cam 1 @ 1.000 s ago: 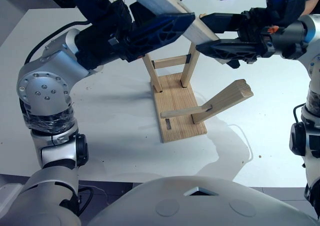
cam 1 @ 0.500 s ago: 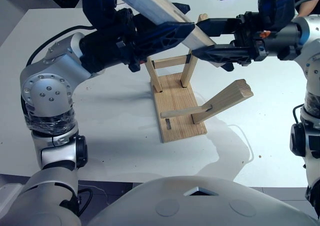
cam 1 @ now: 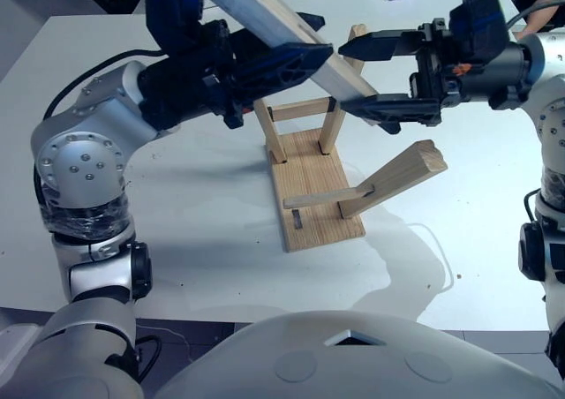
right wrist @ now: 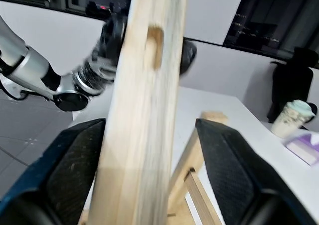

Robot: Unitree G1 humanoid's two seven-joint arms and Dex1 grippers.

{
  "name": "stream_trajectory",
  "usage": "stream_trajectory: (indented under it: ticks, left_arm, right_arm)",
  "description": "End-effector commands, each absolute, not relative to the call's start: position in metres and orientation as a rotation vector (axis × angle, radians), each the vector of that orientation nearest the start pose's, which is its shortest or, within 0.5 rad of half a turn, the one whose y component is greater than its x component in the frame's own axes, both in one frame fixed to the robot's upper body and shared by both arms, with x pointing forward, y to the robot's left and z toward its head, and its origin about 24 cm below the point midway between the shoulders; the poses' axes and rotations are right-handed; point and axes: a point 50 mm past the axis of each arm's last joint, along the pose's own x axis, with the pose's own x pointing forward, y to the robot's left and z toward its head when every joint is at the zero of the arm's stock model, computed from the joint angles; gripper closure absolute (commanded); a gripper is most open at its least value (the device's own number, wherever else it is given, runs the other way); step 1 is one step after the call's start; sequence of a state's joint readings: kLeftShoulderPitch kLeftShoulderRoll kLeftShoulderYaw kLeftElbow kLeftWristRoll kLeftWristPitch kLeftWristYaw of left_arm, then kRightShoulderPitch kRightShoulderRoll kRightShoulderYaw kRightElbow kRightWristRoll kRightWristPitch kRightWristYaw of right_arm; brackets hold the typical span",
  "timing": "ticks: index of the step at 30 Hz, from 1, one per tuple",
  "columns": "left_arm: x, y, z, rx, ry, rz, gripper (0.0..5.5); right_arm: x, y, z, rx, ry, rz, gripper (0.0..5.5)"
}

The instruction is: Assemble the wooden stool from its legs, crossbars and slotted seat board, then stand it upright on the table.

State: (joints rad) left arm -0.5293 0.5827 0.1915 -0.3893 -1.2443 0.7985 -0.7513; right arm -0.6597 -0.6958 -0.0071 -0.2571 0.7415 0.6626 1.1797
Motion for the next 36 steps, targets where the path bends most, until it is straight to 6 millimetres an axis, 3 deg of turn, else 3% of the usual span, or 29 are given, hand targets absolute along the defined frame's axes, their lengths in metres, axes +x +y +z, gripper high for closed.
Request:
stream_trajectory:
  ticks: [1,10,14,18,22,28,36]
  left_arm:
    - [0.234,0.173,0.258,-0.246,-0.246,-1.334,3.45]
    - [0.188,0.212,0.248,-0.02,-0.141,-1.185,3.45]
    - [0.165,0.217,0.219,0.053,-0.009,-1.165,3.45]
    - [0.157,0.219,0.184,0.1,0.086,-1.124,3.45]
    - [0.152,0.21,0.157,0.124,0.117,-1.123,3.45]
    - [0.147,0.193,0.148,0.097,0.072,-1.132,3.45]
    - [0.149,0.186,0.139,0.118,0.065,-1.141,3.45]
  right_arm:
    - [0.268,-0.173,0.248,-0.215,-0.108,1.376,2.21]
    - [0.242,-0.235,0.244,-0.193,-0.066,1.112,2.21]
    - [0.226,-0.254,0.233,-0.17,-0.006,1.028,2.21]
    - [0.228,-0.253,0.229,-0.161,0.009,1.03,2.21]
    - [0.233,-0.245,0.226,-0.173,0.03,1.08,2.21]
    - [0.238,-0.243,0.222,-0.192,0.055,1.106,2.21]
    - [0.24,-0.24,0.218,-0.215,0.055,1.111,2.21]
